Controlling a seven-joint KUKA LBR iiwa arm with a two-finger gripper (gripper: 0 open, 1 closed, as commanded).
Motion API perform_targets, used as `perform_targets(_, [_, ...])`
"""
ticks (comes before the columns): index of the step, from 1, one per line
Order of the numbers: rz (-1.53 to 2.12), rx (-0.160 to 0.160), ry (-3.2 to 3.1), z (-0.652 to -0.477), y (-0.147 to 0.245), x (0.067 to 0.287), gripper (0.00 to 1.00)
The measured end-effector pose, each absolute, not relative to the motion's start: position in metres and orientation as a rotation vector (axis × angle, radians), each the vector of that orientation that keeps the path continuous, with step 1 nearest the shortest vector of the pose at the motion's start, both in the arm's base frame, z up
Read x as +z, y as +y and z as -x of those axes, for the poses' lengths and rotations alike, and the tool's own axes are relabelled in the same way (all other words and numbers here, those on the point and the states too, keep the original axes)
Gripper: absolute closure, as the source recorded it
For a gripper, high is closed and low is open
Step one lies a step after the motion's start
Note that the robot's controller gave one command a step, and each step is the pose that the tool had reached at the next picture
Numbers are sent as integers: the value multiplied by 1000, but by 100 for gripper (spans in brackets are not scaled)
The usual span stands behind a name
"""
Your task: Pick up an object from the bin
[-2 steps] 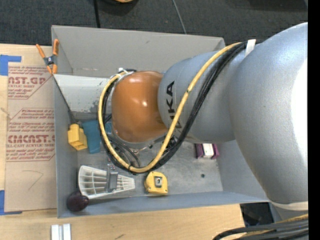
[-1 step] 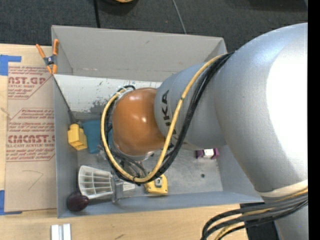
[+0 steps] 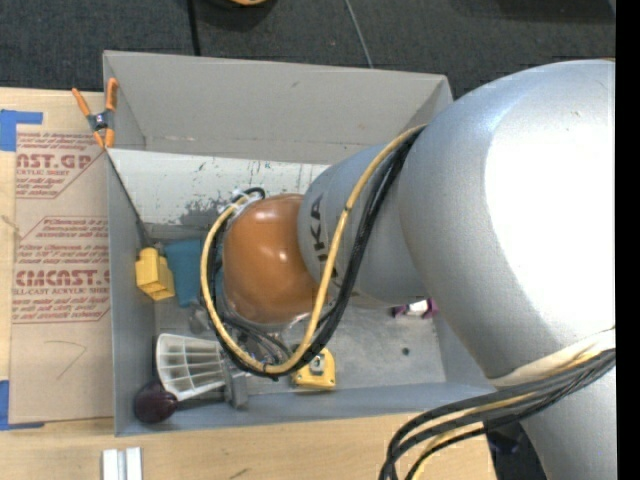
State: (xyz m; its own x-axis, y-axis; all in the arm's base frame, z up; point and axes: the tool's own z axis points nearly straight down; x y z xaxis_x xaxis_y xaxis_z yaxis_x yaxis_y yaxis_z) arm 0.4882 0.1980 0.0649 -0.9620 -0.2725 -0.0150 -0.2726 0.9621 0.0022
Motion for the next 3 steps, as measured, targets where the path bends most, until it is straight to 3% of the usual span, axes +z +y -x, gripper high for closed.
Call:
perform_targets(1, [460,6,3100,-483,182,105,0])
perform_targets(2, [428,11,3089,-491,199,64,0])
perform_targets(3, [237,8,3122,-482,195,70,100])
